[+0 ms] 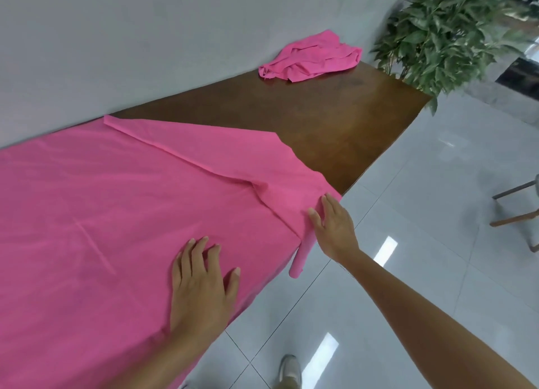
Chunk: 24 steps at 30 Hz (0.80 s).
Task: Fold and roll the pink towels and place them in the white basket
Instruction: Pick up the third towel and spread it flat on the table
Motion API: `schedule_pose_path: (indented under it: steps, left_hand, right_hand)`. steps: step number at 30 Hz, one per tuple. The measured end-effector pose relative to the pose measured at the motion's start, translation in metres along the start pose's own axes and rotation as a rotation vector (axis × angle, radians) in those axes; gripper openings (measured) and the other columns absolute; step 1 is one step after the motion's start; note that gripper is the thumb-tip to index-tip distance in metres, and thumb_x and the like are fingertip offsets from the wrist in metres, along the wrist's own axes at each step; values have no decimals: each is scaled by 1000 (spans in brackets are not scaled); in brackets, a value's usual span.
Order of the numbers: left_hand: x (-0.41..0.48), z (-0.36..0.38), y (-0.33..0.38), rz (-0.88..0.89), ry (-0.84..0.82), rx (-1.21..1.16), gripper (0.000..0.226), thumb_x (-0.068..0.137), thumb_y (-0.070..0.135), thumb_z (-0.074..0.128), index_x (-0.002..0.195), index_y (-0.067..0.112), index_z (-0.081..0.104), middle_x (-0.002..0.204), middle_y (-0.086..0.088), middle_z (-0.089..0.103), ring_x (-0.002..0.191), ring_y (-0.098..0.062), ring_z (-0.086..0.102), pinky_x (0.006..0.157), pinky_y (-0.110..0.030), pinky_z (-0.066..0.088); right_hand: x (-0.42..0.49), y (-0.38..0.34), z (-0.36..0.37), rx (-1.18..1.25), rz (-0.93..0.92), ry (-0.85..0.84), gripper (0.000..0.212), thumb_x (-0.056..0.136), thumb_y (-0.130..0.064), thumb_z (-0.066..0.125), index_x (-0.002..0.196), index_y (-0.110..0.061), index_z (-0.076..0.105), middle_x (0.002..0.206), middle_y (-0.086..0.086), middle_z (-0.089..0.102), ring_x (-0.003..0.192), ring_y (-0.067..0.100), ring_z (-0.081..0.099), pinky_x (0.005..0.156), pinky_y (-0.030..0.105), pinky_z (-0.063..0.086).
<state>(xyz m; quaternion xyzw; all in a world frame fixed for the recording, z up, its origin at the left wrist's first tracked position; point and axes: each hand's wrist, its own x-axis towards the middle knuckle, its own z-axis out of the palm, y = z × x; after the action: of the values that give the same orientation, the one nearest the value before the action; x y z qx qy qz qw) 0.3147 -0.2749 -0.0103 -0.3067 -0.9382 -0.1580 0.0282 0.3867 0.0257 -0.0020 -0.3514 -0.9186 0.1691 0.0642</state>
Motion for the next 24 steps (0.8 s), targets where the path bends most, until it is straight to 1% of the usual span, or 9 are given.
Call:
schedule_pose_path:
  steps: [2, 4, 8, 11, 13, 16, 18, 22, 24]
  left_hand:
    - [-1, 1, 0, 5, -10, 20, 55, 93, 50, 45, 129, 10, 56, 143, -13, 47, 141, -36, 37, 117, -53, 29]
    - [-1, 0, 1, 0, -14, 34, 55, 94, 50, 44, 130, 11, 56, 144, -12, 46, 142, -34, 36, 117, -53, 30]
    - [0, -2, 3, -16, -9, 62, 57, 93, 52, 42, 129, 11, 58, 143, -10, 47, 141, -33, 38, 115, -51, 33]
    - [0, -2, 5, -30, -4, 75, 57, 93, 55, 41, 130, 14, 56, 145, -7, 47, 141, -31, 38, 115, -48, 33]
    - [1, -2, 5, -31, -3, 69, 58, 94, 56, 40, 131, 14, 56, 146, -6, 46, 142, -30, 38, 115, -49, 34]
    - [1, 0, 5, -32, -18, 77, 60, 95, 58, 40, 134, 14, 54, 147, -5, 45, 144, -28, 37, 116, -50, 34]
    - [1, 1, 5, -34, -28, 86, 61, 95, 58, 40, 135, 14, 53, 148, -5, 45, 144, -28, 36, 116, -50, 33]
    - [1, 0, 6, -36, -42, 92, 64, 95, 58, 39, 139, 14, 52, 150, -5, 42, 144, -28, 36, 119, -45, 26]
    - [1, -1, 9, -43, -45, 101, 65, 95, 58, 39, 141, 14, 50, 151, -5, 41, 144, -28, 35, 120, -44, 25]
  right_hand:
    - [14, 18, -6, 8, -45, -20, 97, 91, -78, 12, 157, -8, 26, 165, 8, 25, 152, 25, 24, 124, 47, 20]
    - [33, 35, -12, 3, -99, -53, 101, 88, -80, 9, 157, -8, 26, 165, 8, 25, 152, 25, 23, 124, 47, 21]
    - [75, 62, -22, -13, -188, -121, 90, 95, -72, 20, 158, -7, 22, 166, 8, 21, 154, 22, 17, 126, 42, 16]
    - [107, 78, -27, -48, -241, -129, 86, 97, -67, 23, 159, -7, 22, 167, 8, 19, 154, 21, 15, 126, 40, 13]
    - [127, 90, -27, -75, -269, -141, 87, 98, -70, 20, 159, -8, 19, 168, 8, 16, 155, 21, 13, 126, 40, 10]
    - [158, 107, -25, -123, -324, -152, 96, 93, -78, 7, 160, -10, 14, 169, 8, 12, 155, 22, 9, 127, 41, 7]
    - [177, 114, -27, -167, -355, -168, 98, 91, -78, 1, 161, -10, 10, 169, 9, 8, 156, 22, 6, 127, 41, 5]
    - [206, 112, -36, -211, -411, -222, 95, 91, -73, 3, 161, -8, 8, 169, 10, 7, 156, 23, 4, 127, 39, 4]
    - [210, 112, -37, -219, -429, -229, 95, 91, -73, 3, 161, -10, 7, 169, 9, 5, 156, 22, 3, 127, 41, 4]
